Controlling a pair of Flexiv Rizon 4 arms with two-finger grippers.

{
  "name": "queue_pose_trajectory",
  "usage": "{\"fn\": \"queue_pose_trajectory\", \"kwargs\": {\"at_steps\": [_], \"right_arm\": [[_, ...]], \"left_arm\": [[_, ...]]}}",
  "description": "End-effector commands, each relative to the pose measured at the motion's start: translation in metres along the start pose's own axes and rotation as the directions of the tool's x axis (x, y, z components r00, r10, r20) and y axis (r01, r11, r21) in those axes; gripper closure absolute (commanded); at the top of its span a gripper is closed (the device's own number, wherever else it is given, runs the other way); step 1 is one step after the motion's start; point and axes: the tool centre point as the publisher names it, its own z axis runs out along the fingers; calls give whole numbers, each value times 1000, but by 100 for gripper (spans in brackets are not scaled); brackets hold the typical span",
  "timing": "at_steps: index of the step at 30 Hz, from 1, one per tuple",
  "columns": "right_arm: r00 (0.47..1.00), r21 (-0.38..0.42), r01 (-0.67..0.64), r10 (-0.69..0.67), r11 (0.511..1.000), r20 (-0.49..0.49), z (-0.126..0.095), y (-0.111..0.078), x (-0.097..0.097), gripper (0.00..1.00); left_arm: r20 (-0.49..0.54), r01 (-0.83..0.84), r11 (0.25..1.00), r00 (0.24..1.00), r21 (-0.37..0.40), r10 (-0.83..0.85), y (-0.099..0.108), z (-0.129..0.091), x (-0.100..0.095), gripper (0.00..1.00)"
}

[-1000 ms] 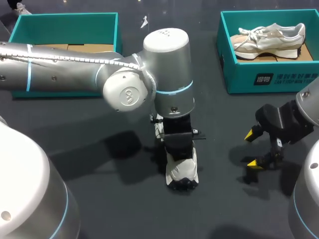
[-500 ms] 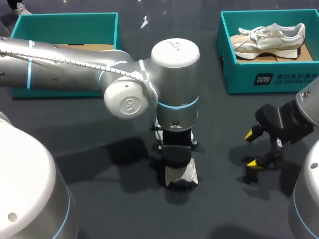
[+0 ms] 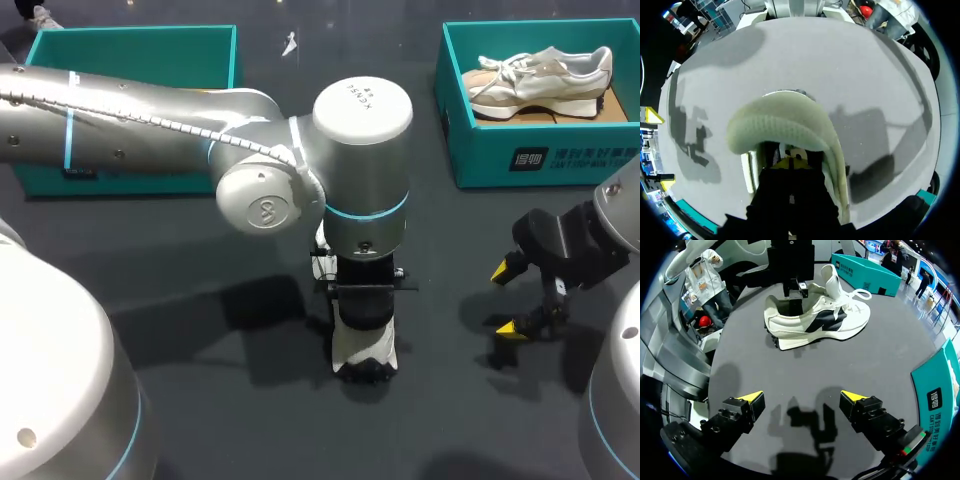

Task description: Take the shoe out of the shoebox, open the shoe tongue, remove and reinsert the insole, then place the shoe into the shoebox

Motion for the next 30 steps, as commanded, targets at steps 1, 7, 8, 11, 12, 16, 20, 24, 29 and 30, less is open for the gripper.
{"fn": "queue_pose_trajectory", "kwargs": {"at_steps": [1,7,8,11,12,16,20,24,29,30], "right_arm": [[1000,2,-1,1,1000,2,0,0,2,0],[1000,2,-1,1,1000,2,0,0,2,0],[1000,2,-1,1,1000,2,0,0,2,0],[1000,2,-1,1,1000,2,0,0,2,0],[1000,2,-1,1,1000,2,0,0,2,0],[1000,2,-1,1,1000,2,0,0,2,0],[1000,2,-1,1,1000,2,0,0,2,0],[1000,2,-1,1,1000,2,0,0,2,0],[1000,2,-1,1,1000,2,0,0,2,0],[1000,2,-1,1,1000,2,0,0,2,0]], "left_arm": [[60,15,998,998,-59,-11,-4,-28,17,100],[76,43,989,997,-141,-33,7,-43,13,100],[81,52,988,996,-146,-40,10,-45,13,100],[83,74,982,995,-171,-60,16,-48,11,100],[83,83,979,994,-185,-69,18,-49,10,100],[71,97,973,994,-209,-84,24,-51,7,100],[54,106,968,994,-228,-96,28,-53,5,100],[45,104,967,994,-232,-96,31,-52,2,89],[29,101,968,995,-229,-97,32,-48,1,79],[25,100,968,995,-228,-97,32,-47,1,78]]}}
